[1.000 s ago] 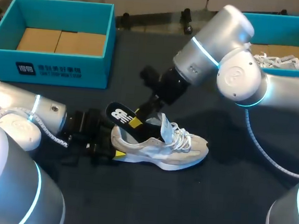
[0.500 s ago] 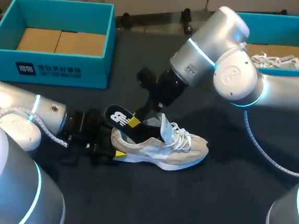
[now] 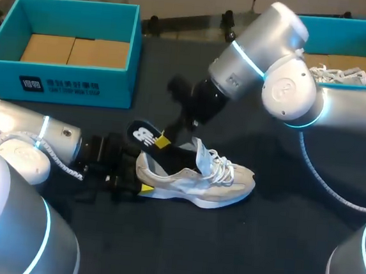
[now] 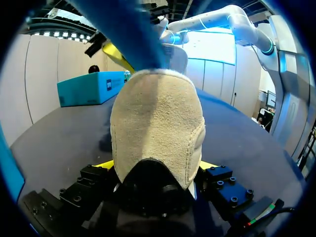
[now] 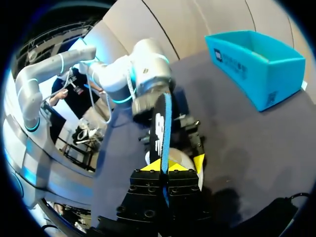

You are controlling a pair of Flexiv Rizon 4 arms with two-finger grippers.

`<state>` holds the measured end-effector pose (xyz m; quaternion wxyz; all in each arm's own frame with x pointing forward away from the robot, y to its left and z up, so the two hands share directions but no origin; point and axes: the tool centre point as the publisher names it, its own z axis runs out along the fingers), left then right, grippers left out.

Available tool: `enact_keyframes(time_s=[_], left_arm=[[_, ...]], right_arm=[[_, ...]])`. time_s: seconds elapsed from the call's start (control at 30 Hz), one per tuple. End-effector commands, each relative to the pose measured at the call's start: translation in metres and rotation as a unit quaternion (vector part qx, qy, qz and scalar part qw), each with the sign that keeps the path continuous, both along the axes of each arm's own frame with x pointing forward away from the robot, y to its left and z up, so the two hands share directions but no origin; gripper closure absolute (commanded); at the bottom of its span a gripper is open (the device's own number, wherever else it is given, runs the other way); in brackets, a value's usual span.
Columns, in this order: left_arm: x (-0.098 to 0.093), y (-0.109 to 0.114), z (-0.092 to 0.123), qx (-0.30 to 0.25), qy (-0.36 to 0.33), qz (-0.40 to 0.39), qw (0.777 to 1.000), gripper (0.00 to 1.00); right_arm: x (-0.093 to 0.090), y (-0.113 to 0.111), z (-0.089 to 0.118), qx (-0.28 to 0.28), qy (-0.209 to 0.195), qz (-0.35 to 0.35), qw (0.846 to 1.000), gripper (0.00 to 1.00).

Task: Take the shoe out of the shoebox, open the shoe tongue, remove and reinsert the insole, then place the shoe into the shoebox

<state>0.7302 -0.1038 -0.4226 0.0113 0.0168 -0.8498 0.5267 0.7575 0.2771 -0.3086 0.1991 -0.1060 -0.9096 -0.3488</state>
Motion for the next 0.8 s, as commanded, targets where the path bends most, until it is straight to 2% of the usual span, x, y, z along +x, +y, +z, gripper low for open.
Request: enact_keyframes(time_s=[0.03,0.17,0.47,0.8], left_arm=[[0.001,0.0,-0.001,0.002,0.001,-0.001,1.0,1.0],[0.001,0.0,-0.001,0.002,0.001,-0.001,1.0,1.0],[0.001,0.0,-0.001,0.002,0.001,-0.001,1.0,1.0],[0.001,0.0,-0.001,0.002,0.001,-0.001,1.0,1.0]], right_arm=[[-0.006,-0.011,0.019,0.007,-0.038,-0.032,0.999,1.0],[0.001,-0.011,0.034,0.028,-0.082,-0.067,0.994,1.0],[0.018,-0.009,0.061,0.047,-0.138,-0.093,0.985,1.0],[0.053,-0.01,0.095,0.079,-0.23,-0.136,0.961,1.0]])
